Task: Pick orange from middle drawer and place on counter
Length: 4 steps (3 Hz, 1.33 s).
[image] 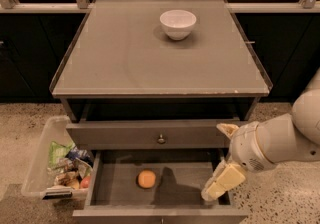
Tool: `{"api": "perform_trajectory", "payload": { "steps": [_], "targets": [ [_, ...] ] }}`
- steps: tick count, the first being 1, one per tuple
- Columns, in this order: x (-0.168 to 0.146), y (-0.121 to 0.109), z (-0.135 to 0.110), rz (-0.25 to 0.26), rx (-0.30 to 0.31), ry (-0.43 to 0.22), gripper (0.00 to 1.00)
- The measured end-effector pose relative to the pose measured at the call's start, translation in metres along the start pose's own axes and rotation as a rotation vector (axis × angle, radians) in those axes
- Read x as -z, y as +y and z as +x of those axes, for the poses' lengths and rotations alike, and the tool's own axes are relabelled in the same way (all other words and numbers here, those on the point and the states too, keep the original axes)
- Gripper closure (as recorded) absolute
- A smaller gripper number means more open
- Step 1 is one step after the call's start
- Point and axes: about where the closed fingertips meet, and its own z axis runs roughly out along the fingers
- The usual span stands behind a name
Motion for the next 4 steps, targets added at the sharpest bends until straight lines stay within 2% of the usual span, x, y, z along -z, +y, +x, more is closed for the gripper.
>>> {"api": "perform_trajectory", "payload": {
  "steps": [2,3,4],
  "targets": [
    [-0.102,-0.013,0.047,-0.09,-0.113,-0.115,0.0],
    [-0.149,-0.023,0.067,-0.113,-0.15,-0.145,0.0],
    [-0.158,-0.021,0.072,-0.126,-0.164,-0.15,0.0]
  ]
}}
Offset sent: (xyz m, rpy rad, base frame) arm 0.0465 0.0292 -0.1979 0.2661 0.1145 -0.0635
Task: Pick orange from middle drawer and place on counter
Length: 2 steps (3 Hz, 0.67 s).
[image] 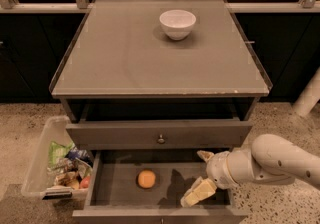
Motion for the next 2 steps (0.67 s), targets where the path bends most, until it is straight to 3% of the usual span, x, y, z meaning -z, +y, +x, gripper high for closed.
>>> {"api": "perform_trajectory", "payload": {
  "steps": [1,2],
  "targets": [
    [-0.004,-0.001,0.008,0.023,-0.03,-0.02,0.0],
    [-0.033,-0.013,0.021,0.048,-0.052,-0.073,0.0]
  ]
}}
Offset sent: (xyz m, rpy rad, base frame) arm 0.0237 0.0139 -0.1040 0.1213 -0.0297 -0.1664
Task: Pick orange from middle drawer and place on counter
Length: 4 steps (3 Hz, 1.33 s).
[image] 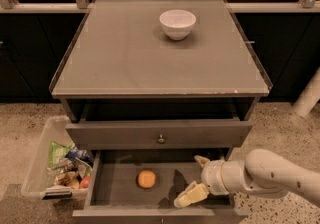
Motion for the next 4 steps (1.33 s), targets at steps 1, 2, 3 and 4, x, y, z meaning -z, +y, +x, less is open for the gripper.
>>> {"api": "perform_trajectory", "payload": {
  "steps": [1,2,3,4],
  "targets": [
    [-0.079,-0.028,0.011,-0.005,0.021,-0.071,0.0],
    [-0.084,-0.028,0.013,-0.007,0.016,-0.073,0.0],
    [-0.085,-0.031,0.016,0.026,0.003,-0.078,0.0],
    [-0.11,-0.04,0.016,0.031,0.009,-0.091,0.0]
  ]
}}
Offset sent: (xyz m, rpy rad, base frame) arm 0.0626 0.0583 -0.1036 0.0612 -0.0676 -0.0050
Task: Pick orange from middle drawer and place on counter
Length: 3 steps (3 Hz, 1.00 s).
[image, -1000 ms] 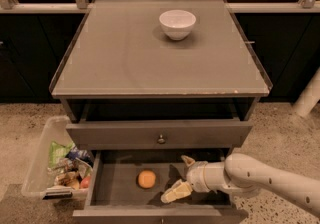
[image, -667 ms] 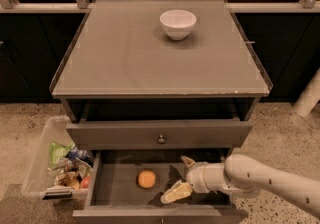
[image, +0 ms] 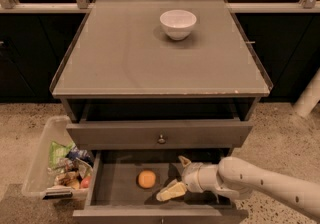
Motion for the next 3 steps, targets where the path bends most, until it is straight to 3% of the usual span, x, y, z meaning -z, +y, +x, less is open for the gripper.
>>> {"api": "perform_trajectory", "payload": {
  "steps": [1,3],
  "targets": [
    [-0.037,-0.009,-0.003,-0.02,0.028,-0.018,0.0],
    [-0.054,-0.012,0.003,-0.013,0.028,-0.005,0.0]
  ]
}}
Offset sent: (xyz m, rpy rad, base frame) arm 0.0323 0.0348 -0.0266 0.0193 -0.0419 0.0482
